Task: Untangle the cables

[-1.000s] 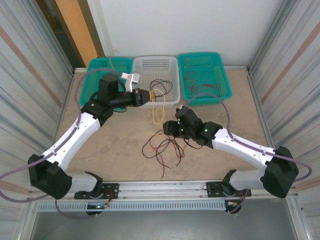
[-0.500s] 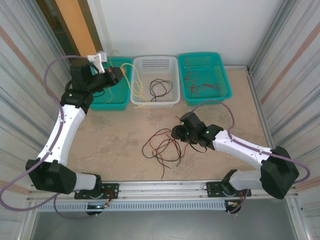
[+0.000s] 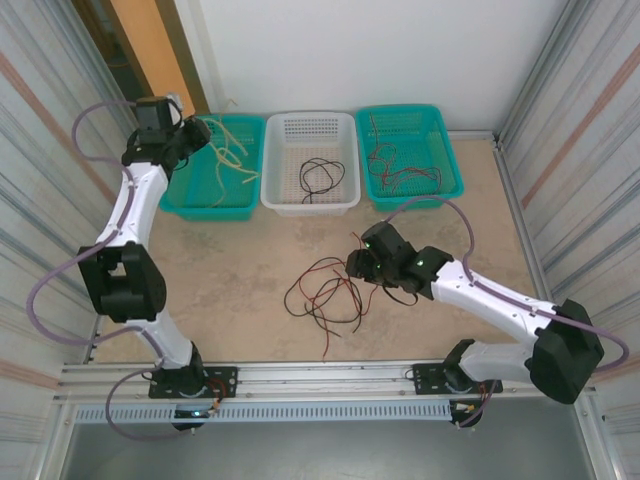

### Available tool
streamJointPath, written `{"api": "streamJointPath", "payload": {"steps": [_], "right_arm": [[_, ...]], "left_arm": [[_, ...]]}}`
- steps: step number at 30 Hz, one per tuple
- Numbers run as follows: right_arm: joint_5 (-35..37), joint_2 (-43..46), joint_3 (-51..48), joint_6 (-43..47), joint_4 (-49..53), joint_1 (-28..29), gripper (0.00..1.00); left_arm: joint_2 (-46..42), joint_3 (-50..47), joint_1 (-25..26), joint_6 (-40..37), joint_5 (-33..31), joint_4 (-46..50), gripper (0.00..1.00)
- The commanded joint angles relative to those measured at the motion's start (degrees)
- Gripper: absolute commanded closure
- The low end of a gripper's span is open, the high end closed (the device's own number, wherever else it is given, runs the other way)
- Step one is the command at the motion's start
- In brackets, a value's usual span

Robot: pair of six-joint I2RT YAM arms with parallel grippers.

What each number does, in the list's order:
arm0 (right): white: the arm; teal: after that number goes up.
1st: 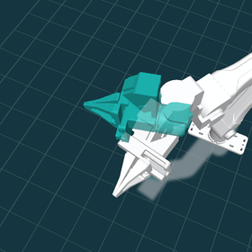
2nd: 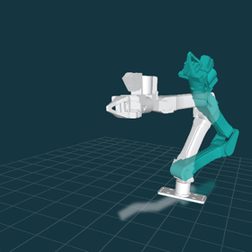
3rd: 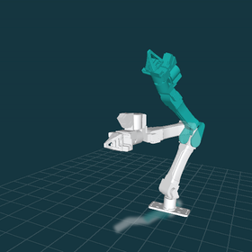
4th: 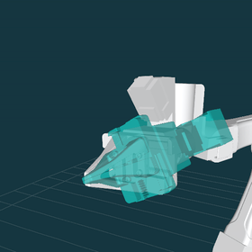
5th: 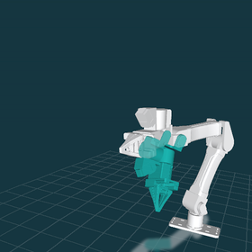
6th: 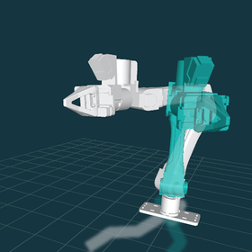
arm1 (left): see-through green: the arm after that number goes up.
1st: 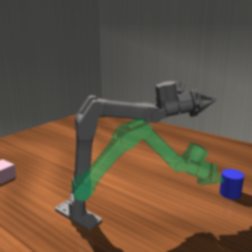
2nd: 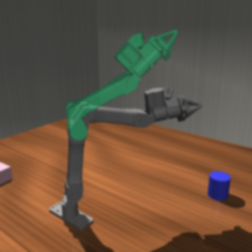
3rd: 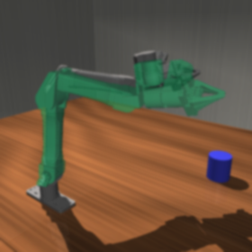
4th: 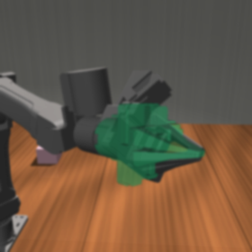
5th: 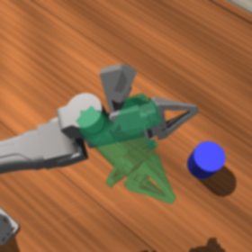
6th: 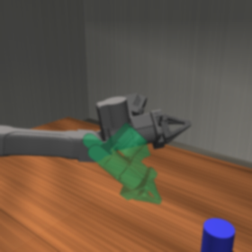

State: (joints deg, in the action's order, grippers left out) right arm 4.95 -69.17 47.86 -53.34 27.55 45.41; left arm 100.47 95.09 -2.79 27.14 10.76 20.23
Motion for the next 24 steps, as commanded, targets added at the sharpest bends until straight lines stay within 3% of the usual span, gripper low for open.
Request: {"api": "streamJointPath", "payload": {"steps": [1, 5, 9, 14, 19, 24], "right_arm": [[2.14, 1.66, 1.01, 0.33, 2.92, 0.37, 0.44], [2.84, 1.06, 2.23, 1.0, 3.9, 0.13, 0.43], [2.27, -0.57, 3.16, 1.4, 3.62, -0.48, 0.43], [1.48, -3.84, 4.31, 0.85, 3.23, -0.85, 0.43], [1.14, -5.95, 3.43, -1.4, 3.24, -1.27, 0.43], [0.79, -8.79, 1.94, -5.0, 2.38, -2.34, 0.45]], "left_arm": [[2.02, 3.9, -1.34, -3.29, -5.37, 5.24, 0.49], [-0.78, -0.88, -1.2, -3.09, -6.38, 3.24, 0.37], [-5.43, -5.93, 3.09, -1.69, -5.58, 2.74, 0.43], [-14.53, -17.5, 17.36, -5.6, -3.62, 2.05, 0.43], [-20.47, -27.15, 33.39, -8.87, -1.71, 4.68, 0.5], [-21.88, -33.06, 40.88, -7.06, 0.28, 6.6, 0.56]]}}
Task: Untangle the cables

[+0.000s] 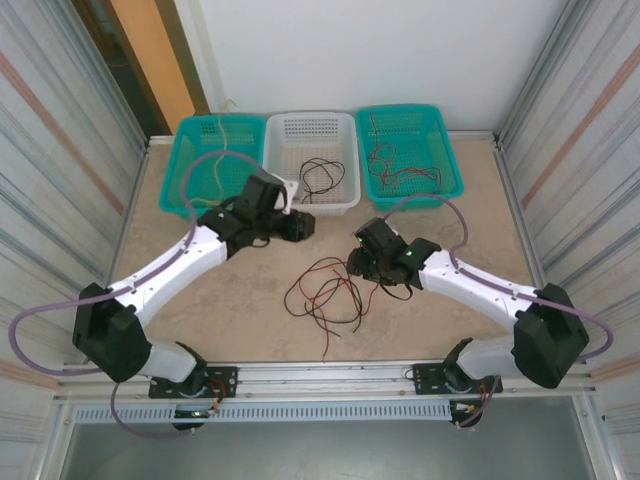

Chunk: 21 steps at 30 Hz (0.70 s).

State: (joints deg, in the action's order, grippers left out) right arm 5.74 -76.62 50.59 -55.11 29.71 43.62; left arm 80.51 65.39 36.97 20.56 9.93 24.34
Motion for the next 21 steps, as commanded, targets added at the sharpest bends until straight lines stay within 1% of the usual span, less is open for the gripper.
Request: {"api": "streamJointPath", "payload": {"steps": [1, 5, 7, 13, 17, 21], "right_arm": [[0.4, -1.59, -1.12, -3.94, 0.08, -0.5, 0.45], [2.03, -2.58, -1.69, -6.19, 1.3, -0.63, 0.47], [2.59, -2.75, -1.54, -6.24, 2.89, -0.81, 0.47], [2.34, -0.63, -2.49, -5.12, 4.56, -1.32, 0.46], [1.21, -1.39, -1.75, -3.49, 5.17, -1.34, 0.46], [0.56, -3.47, -0.69, -2.13, 4.22, -1.25, 0.47]], "left_arm": [[-1.98, -4.9, 1.57, -0.2, 1.9, 2.12, 0.56], [0.25, -7.08, 2.3, 0.46, 5.47, 3.94, 0.6], [0.93, -7.57, 3.33, 0.04, 4.78, 5.12, 0.6], [1.05, -11.42, 3.94, 2.21, 4.3, 5.28, 0.54], [1.46, -13.09, 4.07, 1.54, 4.7, 6.32, 0.49], [3.19, -12.68, 4.07, 0.88, 4.71, 8.15, 0.49]]}}
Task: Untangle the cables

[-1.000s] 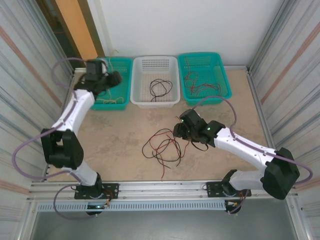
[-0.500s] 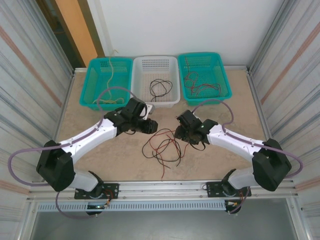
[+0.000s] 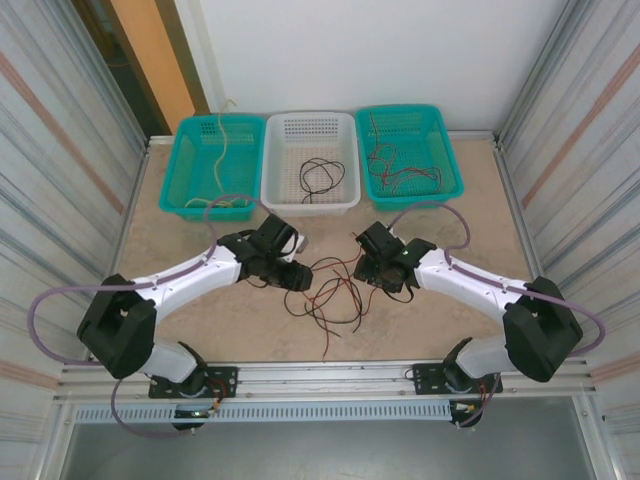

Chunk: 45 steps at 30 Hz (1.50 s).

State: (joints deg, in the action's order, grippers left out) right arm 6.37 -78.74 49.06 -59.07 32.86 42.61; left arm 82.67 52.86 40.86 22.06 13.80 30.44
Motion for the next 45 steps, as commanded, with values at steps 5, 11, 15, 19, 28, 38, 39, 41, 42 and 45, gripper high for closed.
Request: {"api": "streamJointPath", "payload": {"steps": [5, 11, 15, 19, 28, 38, 39, 41, 42, 45], "right_arm": [[-0.48, -3.99, 3.97, 2.18, 0.9, 0.58, 0.48], [-0.13, -3.86, 4.39, 2.1, 1.42, 1.51, 0.48], [-0.48, -2.93, 3.14, 1.94, 0.65, 1.74, 0.46], [-0.86, -3.05, 3.31, 1.81, 0.45, 1.84, 0.46], [-0.66, -2.76, 4.56, 2.55, 1.83, 2.1, 0.46], [2.37, 3.55, 3.7, 2.81, 1.89, 2.54, 0.46], [2.57, 4.58, 3.68, 2.88, 1.69, 2.49, 0.46], [2.98, 6.3, 3.76, 3.12, 1.5, 2.57, 0.46], [3.18, 7.14, 3.81, 3.25, 1.42, 2.65, 0.45], [3.08, 9.31, 4.0, 3.26, 1.5, 2.62, 0.44]], "left_arm": [[1.86, -0.98, 0.15, 1.12, 2.94, -0.01, 0.52], [1.98, -1.32, -0.62, 1.89, 3.28, 0.17, 0.53], [2.28, -1.69, -1.81, 1.93, 4.18, -0.05, 0.52], [3.92, -2.68, -3.06, 3.2, 7.42, -3.15, 0.55], [7.94, -2.13, -3.22, 6.12, 9.75, -7.85, 0.67], [3.95, -0.09, -4.24, 6.54, 9.93, -6.97, 1.0], [2.35, 0.12, -4.43, 6.67, 10.02, -7.12, 1.0], [-0.66, 0.85, -4.52, 6.49, 10.1, -7.54, 1.0], [-2.25, 1.4, -4.56, 6.2, 10.65, -7.93, 1.0], [-6.12, 3.63, -4.56, 4.97, 11.15, -8.16, 1.0]]}}
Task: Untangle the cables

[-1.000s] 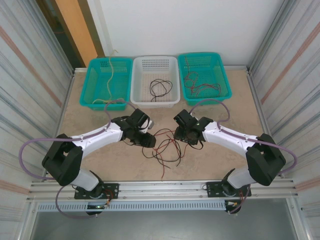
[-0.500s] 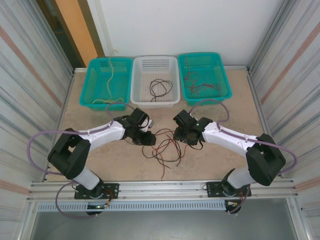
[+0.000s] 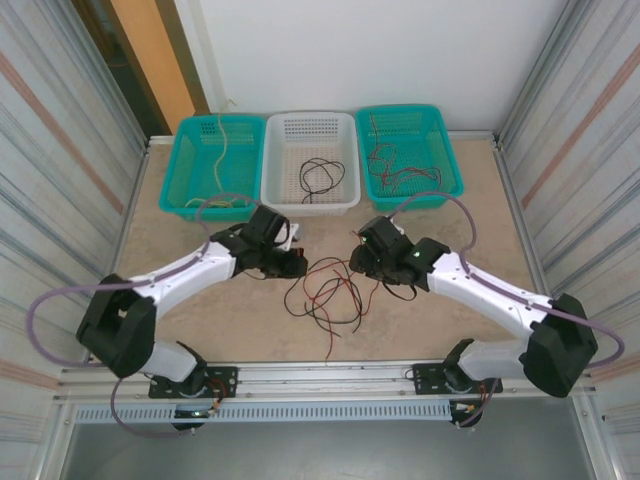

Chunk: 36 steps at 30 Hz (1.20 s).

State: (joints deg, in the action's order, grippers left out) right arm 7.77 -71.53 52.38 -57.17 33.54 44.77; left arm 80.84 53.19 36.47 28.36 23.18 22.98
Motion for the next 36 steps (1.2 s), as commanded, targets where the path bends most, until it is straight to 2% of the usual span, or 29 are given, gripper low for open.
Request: {"api": "streamJointPath", "payload": {"steps": [1, 5, 8, 14, 23, 36], "right_arm": [[1.46, 2.49, 0.9, 1.36, 0.98, 0.4, 0.44], [0.93, 3.1, 1.99, 1.44, 2.13, 0.38, 0.43], [1.11, 3.54, 1.36, 1.12, 2.1, 0.49, 0.43], [0.76, 4.02, -0.15, 0.08, 1.44, 0.58, 0.43], [1.22, 4.19, -0.44, -0.4, 2.14, 0.59, 0.43], [1.99, 6.44, -1.23, -1.1, 3.64, 0.42, 0.42]], "left_arm": [[-5.21, 3.85, -0.14, -1.75, 1.58, -0.53, 1.0], [-3.89, 5.96, -0.32, -3.13, -0.89, 4.5, 0.97], [0.52, 5.69, -0.29, -2.46, -0.36, 7.08, 0.75], [4.9, 1.17, -0.16, 1.75, 2.57, 2.34, 0.5], [12.73, -1.36, -0.03, 4.33, 7.41, -2.48, 0.5], [14.2, -0.92, -0.16, 3.55, 4.64, 0.57, 0.53]]}}
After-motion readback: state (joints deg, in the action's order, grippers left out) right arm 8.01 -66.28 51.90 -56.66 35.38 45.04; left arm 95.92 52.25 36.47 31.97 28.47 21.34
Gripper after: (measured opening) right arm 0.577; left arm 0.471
